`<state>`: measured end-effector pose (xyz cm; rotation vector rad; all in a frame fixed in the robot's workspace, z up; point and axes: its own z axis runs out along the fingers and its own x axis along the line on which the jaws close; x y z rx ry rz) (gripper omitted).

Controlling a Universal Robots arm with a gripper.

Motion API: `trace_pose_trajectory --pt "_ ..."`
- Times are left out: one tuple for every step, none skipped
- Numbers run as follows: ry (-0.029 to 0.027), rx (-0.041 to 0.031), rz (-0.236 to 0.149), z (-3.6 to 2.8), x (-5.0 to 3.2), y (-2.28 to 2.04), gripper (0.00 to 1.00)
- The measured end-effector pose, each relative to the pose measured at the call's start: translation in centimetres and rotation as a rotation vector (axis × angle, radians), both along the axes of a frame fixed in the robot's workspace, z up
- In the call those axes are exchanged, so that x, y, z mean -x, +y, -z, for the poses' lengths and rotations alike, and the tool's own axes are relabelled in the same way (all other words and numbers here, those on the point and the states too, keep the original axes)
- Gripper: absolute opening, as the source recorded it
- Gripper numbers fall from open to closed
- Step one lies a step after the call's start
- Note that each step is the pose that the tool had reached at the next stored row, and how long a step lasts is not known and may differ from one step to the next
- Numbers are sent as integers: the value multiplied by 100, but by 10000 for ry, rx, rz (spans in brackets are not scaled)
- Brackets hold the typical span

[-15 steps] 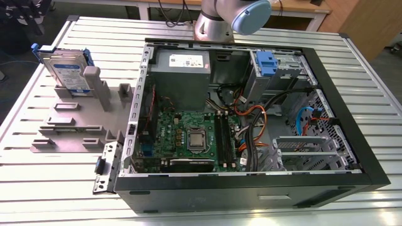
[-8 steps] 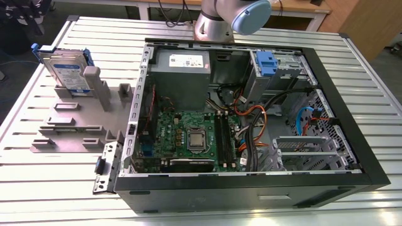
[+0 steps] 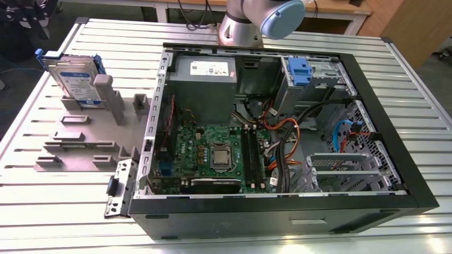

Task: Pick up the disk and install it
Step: 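Pick up the disk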

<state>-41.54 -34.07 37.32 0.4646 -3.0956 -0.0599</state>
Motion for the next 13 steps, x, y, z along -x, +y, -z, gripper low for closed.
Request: trace_pose_trajectory --pt "0 0 -31 0 0 0 11" --pt "-1 0 -62 0 0 0 11" --pt "0 0 -93 0 0 0 11" --pt "0 0 -121 0 0 0 11" --pt "0 0 -152 0 0 0 11" --pt "0 0 -183 0 0 0 11" --pt "0 0 -216 0 0 0 11" --pt "0 0 -249 0 0 0 11" --pt "-1 0 -283 0 0 0 11" --pt "0 0 -317 0 0 0 11" --pt "0 0 -349 0 0 0 11" --pt "0 0 -382 0 0 0 11" --pt "0 0 -415 0 0 0 11"
